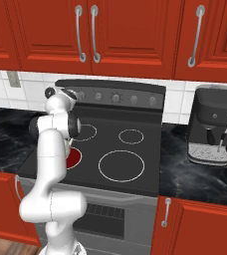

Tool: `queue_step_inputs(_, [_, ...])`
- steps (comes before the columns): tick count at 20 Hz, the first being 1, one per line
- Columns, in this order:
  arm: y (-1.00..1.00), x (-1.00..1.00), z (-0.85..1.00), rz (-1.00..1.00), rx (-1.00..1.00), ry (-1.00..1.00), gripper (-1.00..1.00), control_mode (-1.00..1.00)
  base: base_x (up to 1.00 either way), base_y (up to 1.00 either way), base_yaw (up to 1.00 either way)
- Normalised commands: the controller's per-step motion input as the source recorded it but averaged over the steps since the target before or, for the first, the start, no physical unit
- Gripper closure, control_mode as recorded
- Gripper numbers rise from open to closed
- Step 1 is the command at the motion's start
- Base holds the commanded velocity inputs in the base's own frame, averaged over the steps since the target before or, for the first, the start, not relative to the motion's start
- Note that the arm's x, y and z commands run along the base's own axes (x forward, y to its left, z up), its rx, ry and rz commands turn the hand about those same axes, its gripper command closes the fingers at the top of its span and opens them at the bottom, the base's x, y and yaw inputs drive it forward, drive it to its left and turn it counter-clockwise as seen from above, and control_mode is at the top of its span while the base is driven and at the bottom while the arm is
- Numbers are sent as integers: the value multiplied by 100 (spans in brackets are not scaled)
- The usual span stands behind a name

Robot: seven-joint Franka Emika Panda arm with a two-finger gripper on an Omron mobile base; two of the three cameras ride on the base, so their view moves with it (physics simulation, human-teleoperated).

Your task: Lower the heat of the kettle.

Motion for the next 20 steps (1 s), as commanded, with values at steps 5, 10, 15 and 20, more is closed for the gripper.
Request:
queue_step_inputs(5, [0,0,-9,0,0,0,-100,-100,0,0,0])
queue_step_inputs(10, [0,0,-2,0,0,-2,-100,-100,0,0,0])
queue_step_inputs(15, [1,8,-4,0,0,-8,-100,-100,0,0,0])
queue_step_inputs(20, [7,12,-13,0,0,-12,-100,-100,0,0,0])
